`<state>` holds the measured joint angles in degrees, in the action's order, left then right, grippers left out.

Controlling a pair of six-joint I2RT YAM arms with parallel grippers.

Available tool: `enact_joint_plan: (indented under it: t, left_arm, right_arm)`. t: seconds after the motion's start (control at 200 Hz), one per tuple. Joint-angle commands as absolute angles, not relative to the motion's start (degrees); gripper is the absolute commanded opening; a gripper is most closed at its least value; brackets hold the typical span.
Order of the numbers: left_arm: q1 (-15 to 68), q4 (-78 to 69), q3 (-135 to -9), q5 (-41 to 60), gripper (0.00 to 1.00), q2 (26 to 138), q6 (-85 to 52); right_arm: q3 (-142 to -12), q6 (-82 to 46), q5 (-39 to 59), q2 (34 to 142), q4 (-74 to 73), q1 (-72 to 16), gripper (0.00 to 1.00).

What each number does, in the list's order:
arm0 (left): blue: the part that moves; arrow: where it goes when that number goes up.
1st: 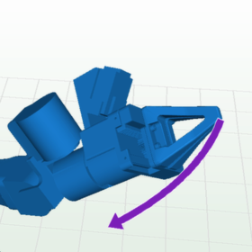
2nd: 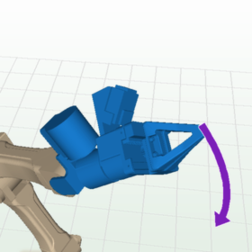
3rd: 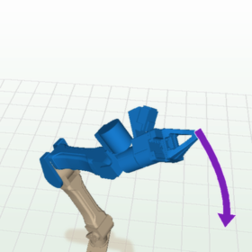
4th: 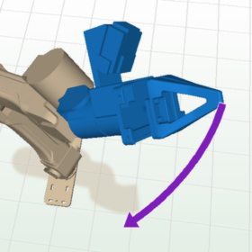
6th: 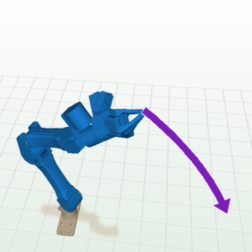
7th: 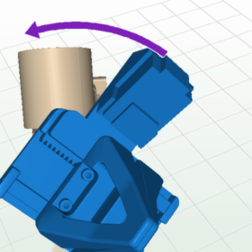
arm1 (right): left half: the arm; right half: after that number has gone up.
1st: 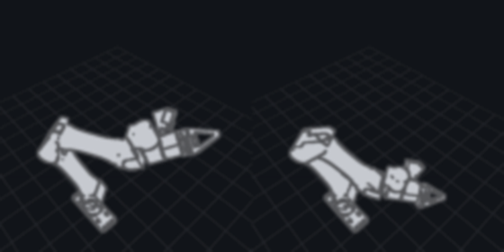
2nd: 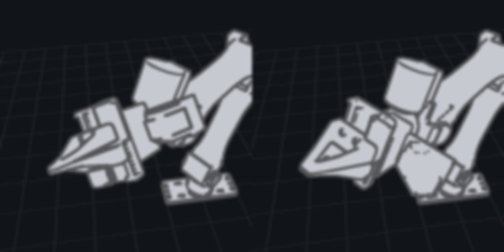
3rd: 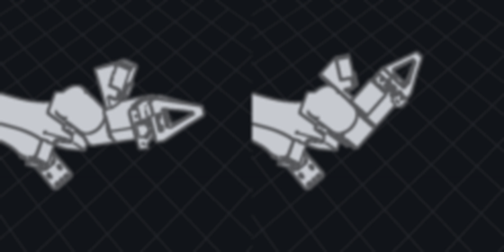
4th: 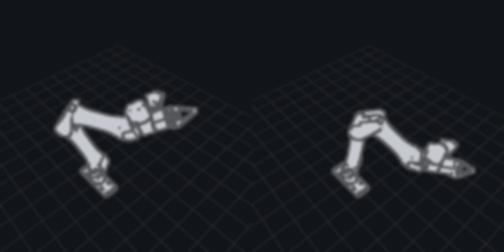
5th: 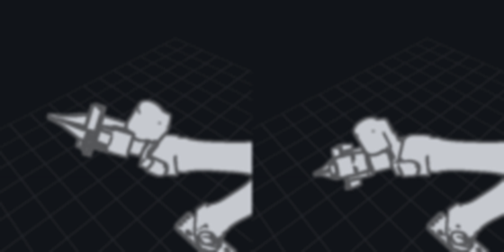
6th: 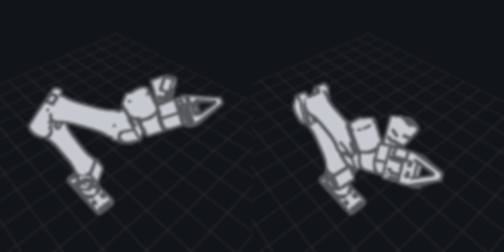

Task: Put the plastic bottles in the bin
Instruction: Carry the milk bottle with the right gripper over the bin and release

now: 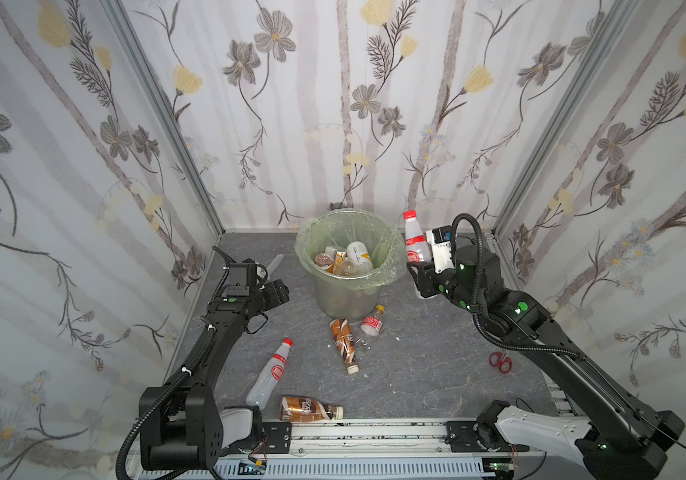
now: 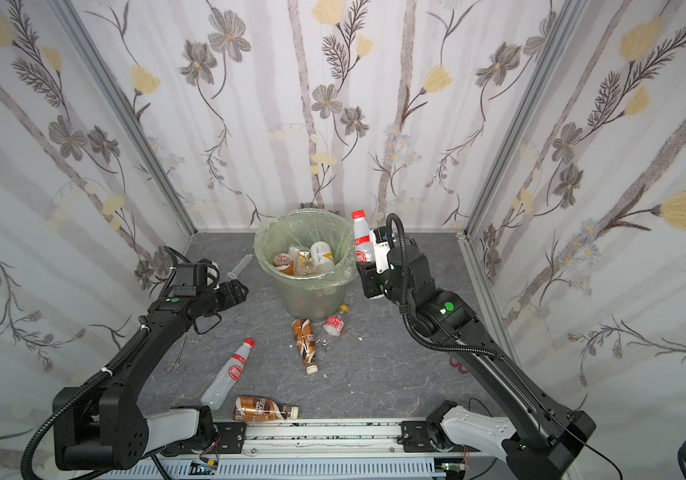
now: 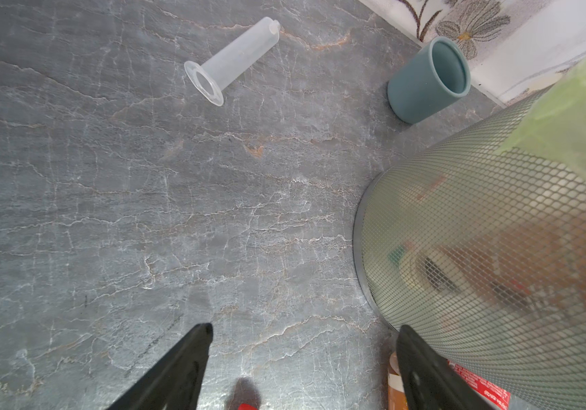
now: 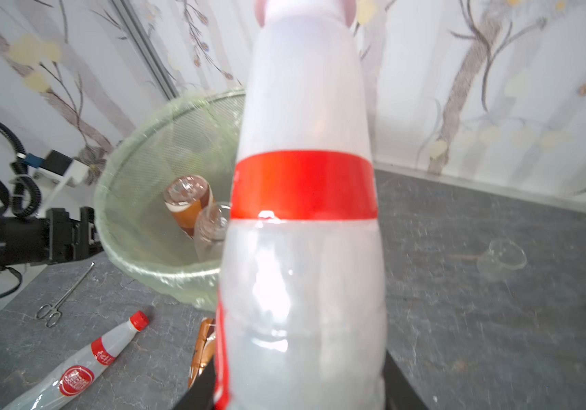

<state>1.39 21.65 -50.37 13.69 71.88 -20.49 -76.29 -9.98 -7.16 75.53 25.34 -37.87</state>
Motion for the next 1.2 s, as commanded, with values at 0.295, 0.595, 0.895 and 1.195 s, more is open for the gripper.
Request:
enact_joint_plan:
  t: [0.295,0.595,0.895,1.195]
  left_arm:
    - [1.3,22.5,-49.7,14.9,0.84,71.6,-20.1]
    - [1.3,23.0,-49.6,15.3,0.84,70.8,-20.0]
    - [1.3,24.4,-50.3,15.6,0.84,70.7,-19.4]
    - [1.3,27.2,-50.2,15.0,0.83,69.5,-19.1]
  right_arm:
    - [-96.9,-0.4,3.3,93.3,16.2,-38.2,0.44]
    - [-106.2,0.5,2.2,105.0,21.2,-38.8,0.46]
    - [-109.9,-0.4,0.8,110.8,27.6,-38.8,0.59]
    - [-109.9,-0.5,-0.9,111.7,29.0,-38.3,0.68]
